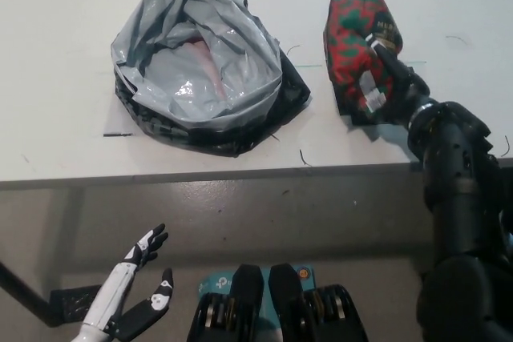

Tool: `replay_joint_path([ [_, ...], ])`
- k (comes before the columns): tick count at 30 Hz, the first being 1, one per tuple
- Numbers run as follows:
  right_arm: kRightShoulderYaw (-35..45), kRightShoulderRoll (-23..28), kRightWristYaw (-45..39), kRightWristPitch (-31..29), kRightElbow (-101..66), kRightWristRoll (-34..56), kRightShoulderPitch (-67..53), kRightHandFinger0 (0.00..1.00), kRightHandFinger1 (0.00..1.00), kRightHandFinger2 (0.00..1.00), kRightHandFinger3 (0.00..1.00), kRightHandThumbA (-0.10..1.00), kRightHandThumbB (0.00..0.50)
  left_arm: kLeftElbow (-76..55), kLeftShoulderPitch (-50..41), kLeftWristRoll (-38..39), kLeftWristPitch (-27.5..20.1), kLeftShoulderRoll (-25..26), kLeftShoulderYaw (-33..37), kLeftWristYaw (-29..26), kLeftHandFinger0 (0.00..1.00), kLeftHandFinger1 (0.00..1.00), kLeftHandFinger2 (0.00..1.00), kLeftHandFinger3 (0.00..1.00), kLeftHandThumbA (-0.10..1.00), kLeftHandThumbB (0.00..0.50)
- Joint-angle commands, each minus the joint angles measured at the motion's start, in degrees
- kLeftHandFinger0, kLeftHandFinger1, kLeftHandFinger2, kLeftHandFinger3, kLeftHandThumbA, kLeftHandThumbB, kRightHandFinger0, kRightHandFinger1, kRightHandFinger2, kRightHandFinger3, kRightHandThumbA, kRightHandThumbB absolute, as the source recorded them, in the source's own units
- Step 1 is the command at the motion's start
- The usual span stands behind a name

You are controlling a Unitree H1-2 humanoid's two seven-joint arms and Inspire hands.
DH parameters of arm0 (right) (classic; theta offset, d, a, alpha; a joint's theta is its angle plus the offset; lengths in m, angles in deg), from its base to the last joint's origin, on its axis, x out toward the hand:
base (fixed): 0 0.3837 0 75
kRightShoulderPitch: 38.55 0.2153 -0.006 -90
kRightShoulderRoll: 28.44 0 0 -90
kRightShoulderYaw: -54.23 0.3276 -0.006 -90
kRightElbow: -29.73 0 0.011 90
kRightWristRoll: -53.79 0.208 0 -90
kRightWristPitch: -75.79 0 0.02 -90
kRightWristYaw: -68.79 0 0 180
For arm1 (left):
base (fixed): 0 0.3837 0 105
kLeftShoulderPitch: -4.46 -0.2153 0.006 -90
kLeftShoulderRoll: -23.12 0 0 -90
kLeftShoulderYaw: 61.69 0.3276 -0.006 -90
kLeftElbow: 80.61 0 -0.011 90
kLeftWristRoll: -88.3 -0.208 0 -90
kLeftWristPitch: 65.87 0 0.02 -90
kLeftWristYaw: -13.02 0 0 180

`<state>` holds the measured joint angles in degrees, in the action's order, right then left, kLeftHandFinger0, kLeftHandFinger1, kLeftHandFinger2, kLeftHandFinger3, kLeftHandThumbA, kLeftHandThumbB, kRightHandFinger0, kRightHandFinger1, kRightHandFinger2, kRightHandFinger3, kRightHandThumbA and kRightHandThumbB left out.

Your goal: The robot uses its right hand to pick up a bag of coffee beans and puts it in the black plastic bag, then the robot grabs the top of the bag and lifts it.

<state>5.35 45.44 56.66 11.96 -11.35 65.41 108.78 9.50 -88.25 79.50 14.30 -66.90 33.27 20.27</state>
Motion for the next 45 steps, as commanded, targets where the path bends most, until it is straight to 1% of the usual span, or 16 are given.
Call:
replay_joint_path([
  [1,-8.0,0.9,-4.4,0.8,-10.2,18.9,9.5,0.0,0.23,0.63,0.74,-0.09,0.128,-2.8,1.7,-1.2,0.5,2.6,0.2,2.0,1.0,1.0,1.0,1.0,0.32,0.245],
  [5,-12.7,1.4,-3.7,0.8,-11.4,20.8,10.2,0.0,0.25,0.63,0.73,-0.08,0.119,-2.5,1.7,-1.5,-0.1,2.9,0.4,1.8,1.0,1.0,1.0,1.0,0.32,0.245],
  [10,-17.4,1.8,-2.4,0.8,-12.8,21.4,11.1,0.0,0.28,0.61,0.69,-0.09,0.179,-2.2,1.8,-1.8,-0.5,3.1,0.5,1.6,1.0,1.0,1.0,1.0,0.31,0.25],
  [11,-18.4,1.9,-2.6,0.8,-12.6,21.1,11.5,0.0,0.28,0.61,0.68,-0.1,0.154,-2.1,1.9,-1.7,-0.3,3.1,0.5,1.7,1.0,1.0,1.0,1.0,0.32,0.254],
  [12,-19.2,2.0,-2.6,0.8,-12.4,21.3,11.7,0.03,0.35,0.68,0.74,-0.1,0.166,-2.1,1.9,-1.7,-0.2,3.1,0.6,1.7,1.0,1.0,1.0,1.0,0.32,0.254],
  [14,-22.2,2.3,-3.3,0.8,-11.6,19.9,12.8,0.0,0.3,0.61,0.7,-0.1,0.135,-2.1,1.8,-1.4,-0.2,3.2,0.6,1.8,1.0,1.0,1.0,1.0,0.32,0.253],
  [18,-27.1,2.1,-4.0,0.8,-9.5,17.6,15.3,0.0,0.29,0.59,0.78,-0.08,0.117,-2.3,1.7,-1.5,0.2,3.0,0.8,1.8,1.0,1.0,1.0,1.0,0.31,0.252],
  [20,-28.4,1.7,-3.2,0.8,-7.9,16.9,16.7,0.0,0.26,0.58,0.75,-0.08,0.118,-2.0,1.8,-1.2,-0.1,2.9,0.8,1.8,1.0,1.0,1.0,1.0,0.31,0.252],
  [22,-30.1,0.6,-1.7,0.8,-4.4,15.2,19.2,0.0,0.24,0.58,0.77,-0.09,0.079,-1.8,1.6,-0.9,-0.2,2.8,0.7,2.0,1.0,1.0,1.0,1.0,0.3,0.246],
  [26,-31.3,-0.8,-1.2,0.8,0.4,13.3,22.1,0.0,0.24,0.6,0.78,-0.1,0.092,-2.0,1.5,-1.0,0.1,2.7,0.8,2.3,1.0,1.0,1.0,1.0,0.29,0.245],
  [31,-35.7,-1.6,-0.5,-1.4,6.6,7.7,25.3,0.0,0.24,0.6,0.68,-0.1,0.118,-2.3,1.6,-0.9,0.9,2.7,0.8,2.6,1.0,1.0,1.0,1.0,0.3,0.248],
  [35,-37.6,-2.4,1.3,-4.4,11.7,5.5,26.9,0.0,0.32,0.68,0.65,-0.1,0.154,-2.3,1.8,-1.6,0.5,2.8,1.0,2.7,1.0,1.0,1.0,1.0,0.31,0.248],
  [37,-38.7,-2.7,2.0,-6.0,14.2,4.0,27.5,0.01,0.36,0.73,0.81,-0.1,0.156,-2.8,2.0,-1.6,1.4,2.6,1.0,2.9,1.0,1.0,1.0,1.0,0.31,0.252],
  [38,-38.8,-2.7,2.0,-6.2,14.5,3.9,27.6,0.0,0.37,0.74,0.77,-0.1,0.155,-2.8,2.0,-1.7,1.5,2.6,1.0,2.9,1.0,1.0,1.0,1.0,0.31,0.253],
  [41,-40.2,-2.5,2.0,-7.8,17.1,2.2,28.0,0.01,0.46,0.86,0.78,-0.1,0.126,-3.1,2.2,-1.1,2.0,2.6,0.9,3.4,1.0,1.0,1.0,1.0,0.32,0.265],
  [45,-42.7,-2.1,3.1,-9.5,20.2,-1.0,28.8,0.04,0.46,0.81,0.63,-0.1,0.174,-3.1,2.4,-1.5,2.2,2.7,1.0,3.5,1.0,1.0,1.0,1.0,0.34,0.272],
])
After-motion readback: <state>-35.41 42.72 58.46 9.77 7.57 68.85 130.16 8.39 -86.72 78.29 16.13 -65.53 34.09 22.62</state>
